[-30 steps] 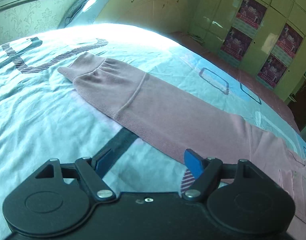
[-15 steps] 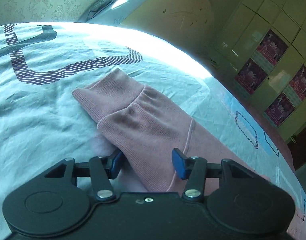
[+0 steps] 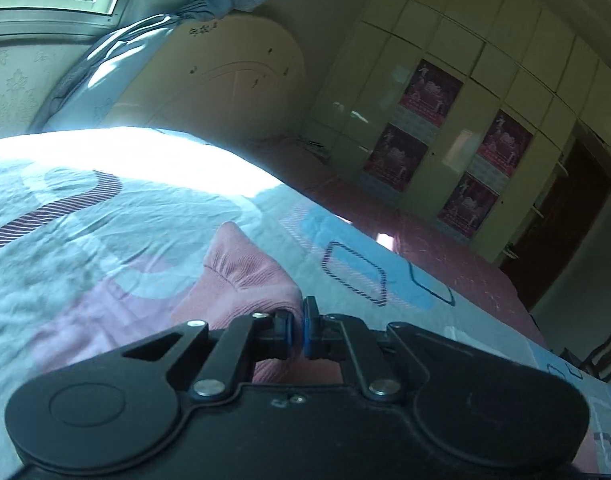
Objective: Fold small clothes
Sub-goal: 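Fold the held sleeve across the chest with the left tool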
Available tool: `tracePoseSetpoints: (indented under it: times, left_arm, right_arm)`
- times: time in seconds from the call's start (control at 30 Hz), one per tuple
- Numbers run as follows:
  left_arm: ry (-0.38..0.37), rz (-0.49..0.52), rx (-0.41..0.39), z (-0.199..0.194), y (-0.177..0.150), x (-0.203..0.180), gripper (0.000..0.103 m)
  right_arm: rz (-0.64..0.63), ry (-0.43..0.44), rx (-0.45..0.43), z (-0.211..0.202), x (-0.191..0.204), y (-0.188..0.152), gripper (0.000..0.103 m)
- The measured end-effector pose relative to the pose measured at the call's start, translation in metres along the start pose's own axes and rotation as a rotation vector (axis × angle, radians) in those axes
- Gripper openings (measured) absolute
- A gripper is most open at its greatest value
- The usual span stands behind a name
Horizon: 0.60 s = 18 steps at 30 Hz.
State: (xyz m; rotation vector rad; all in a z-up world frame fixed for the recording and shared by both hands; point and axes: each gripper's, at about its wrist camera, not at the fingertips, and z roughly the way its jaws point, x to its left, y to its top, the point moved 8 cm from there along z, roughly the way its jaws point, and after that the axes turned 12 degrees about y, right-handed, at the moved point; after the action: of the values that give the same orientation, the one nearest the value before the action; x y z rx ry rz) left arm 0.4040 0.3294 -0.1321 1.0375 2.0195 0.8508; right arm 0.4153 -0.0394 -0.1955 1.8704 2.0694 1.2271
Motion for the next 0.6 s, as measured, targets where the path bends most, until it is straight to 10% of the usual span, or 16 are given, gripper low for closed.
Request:
tracePoseSetpoints:
  times: [0.33,0.6]
  left_arm:
    - [-0.384,0.285,0.128,-0.033,-0.109,-0.230,0.005]
    - [-0.354,0.539,0.255,-0.024,-0.214,-0.278,0.024]
  right_arm:
    - [0.083,0.046,-0.081,-0.065,-0.057,0.015,0.050]
    - [0.156,0.108,-0.052,-0.084,-0.094,0.002,0.050]
